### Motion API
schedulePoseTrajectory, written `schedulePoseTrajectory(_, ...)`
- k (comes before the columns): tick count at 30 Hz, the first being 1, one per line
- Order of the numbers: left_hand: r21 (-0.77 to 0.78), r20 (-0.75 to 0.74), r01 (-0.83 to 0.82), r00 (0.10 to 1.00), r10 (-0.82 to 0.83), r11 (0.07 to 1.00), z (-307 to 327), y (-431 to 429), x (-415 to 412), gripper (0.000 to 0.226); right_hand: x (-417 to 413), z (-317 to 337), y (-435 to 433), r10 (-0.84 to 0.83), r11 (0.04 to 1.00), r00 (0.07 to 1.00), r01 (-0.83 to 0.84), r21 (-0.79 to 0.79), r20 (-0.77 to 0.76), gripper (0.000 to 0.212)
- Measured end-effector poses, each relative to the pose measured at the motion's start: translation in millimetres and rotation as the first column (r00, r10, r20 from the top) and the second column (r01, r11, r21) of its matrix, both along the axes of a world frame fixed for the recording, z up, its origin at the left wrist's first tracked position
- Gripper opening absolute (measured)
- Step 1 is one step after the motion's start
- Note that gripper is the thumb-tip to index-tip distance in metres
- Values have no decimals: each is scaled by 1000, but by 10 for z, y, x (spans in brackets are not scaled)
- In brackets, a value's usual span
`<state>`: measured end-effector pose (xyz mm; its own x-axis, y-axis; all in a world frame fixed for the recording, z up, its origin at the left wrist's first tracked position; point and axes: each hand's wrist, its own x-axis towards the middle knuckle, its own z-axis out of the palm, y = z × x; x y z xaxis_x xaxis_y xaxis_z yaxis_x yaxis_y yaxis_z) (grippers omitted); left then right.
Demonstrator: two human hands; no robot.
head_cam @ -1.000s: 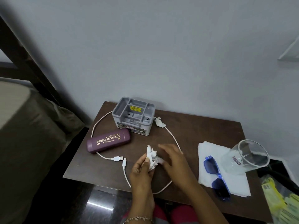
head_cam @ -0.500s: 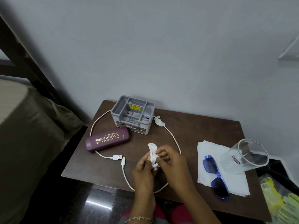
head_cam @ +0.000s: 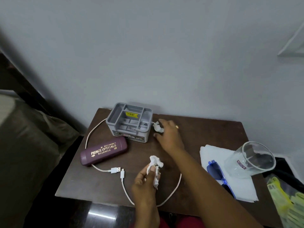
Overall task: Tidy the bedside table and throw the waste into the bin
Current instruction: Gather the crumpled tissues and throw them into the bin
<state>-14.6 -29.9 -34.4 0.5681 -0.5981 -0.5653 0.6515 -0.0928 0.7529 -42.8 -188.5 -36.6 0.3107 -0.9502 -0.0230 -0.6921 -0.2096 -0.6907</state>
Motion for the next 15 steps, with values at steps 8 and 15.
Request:
schedulePoseTrajectory(8, 1, 1, 11, 1000, -11, 1000, 17, -7, -51, 15, -6, 34, 42, -154, 970, 969, 186, -154, 195, 13)
schedulePoseTrajectory(15, -52, -89, 75, 993, -80, 996, 121, 22, -76, 23, -798, 394, 984, -345, 910, 726, 103, 401, 595, 13)
